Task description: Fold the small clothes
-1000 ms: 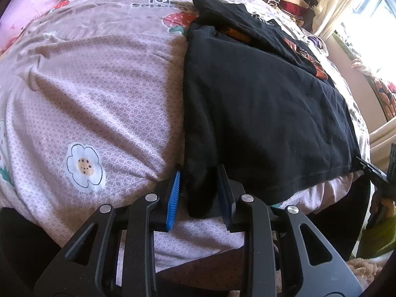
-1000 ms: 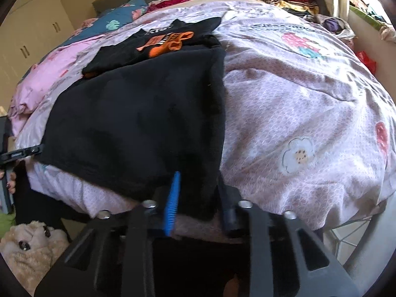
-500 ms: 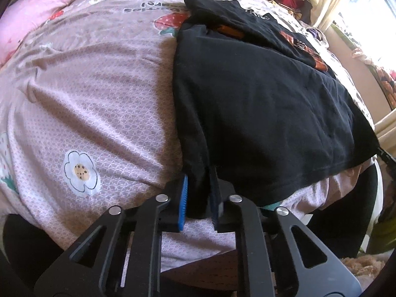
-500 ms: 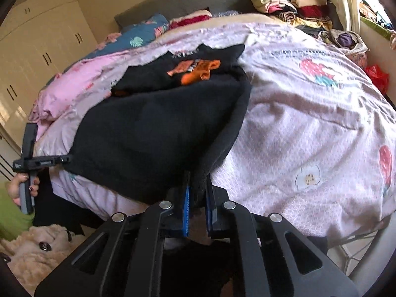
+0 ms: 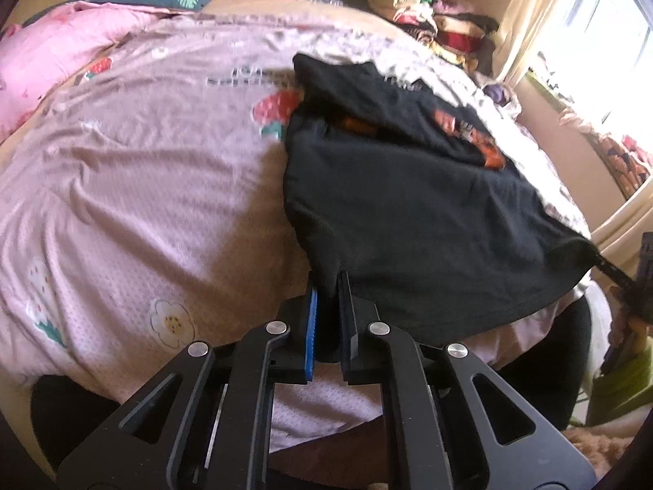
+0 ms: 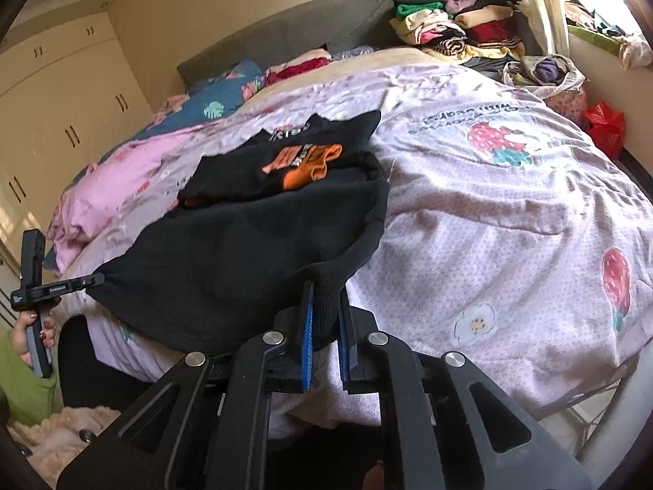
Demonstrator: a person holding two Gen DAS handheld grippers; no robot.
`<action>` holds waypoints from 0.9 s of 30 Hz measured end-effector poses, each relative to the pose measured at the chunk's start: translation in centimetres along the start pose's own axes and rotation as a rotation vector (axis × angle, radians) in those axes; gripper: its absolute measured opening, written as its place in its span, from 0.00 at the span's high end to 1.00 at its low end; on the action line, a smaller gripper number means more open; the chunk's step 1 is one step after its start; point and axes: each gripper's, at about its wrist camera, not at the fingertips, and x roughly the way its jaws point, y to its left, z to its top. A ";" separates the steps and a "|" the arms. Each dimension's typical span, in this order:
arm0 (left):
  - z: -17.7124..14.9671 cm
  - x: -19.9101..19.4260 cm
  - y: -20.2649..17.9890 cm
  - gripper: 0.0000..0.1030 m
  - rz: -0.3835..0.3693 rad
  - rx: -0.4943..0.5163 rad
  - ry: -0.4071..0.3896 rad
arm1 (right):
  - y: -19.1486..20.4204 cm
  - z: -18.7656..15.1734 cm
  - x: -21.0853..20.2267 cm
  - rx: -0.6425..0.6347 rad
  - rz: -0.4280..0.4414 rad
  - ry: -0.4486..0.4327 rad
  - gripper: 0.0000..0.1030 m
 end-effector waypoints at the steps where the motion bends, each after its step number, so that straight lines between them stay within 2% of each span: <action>1: 0.2 -0.4 0.0 0.97 0.000 -0.001 -0.013 | 0.0 0.2 -0.1 0.002 0.002 -0.008 0.91; 9: 2.0 -2.4 -0.3 0.97 -0.022 -0.026 -0.101 | 0.4 1.3 -1.1 0.003 -0.005 -0.074 0.91; 15: 2.9 -2.8 -0.3 0.97 -0.017 -0.044 -0.137 | 0.0 2.3 -1.6 0.033 -0.009 -0.119 0.91; 27: 5.5 -3.9 0.1 0.97 -0.026 -0.080 -0.223 | 1.0 5.8 -1.6 0.010 -0.029 -0.193 0.91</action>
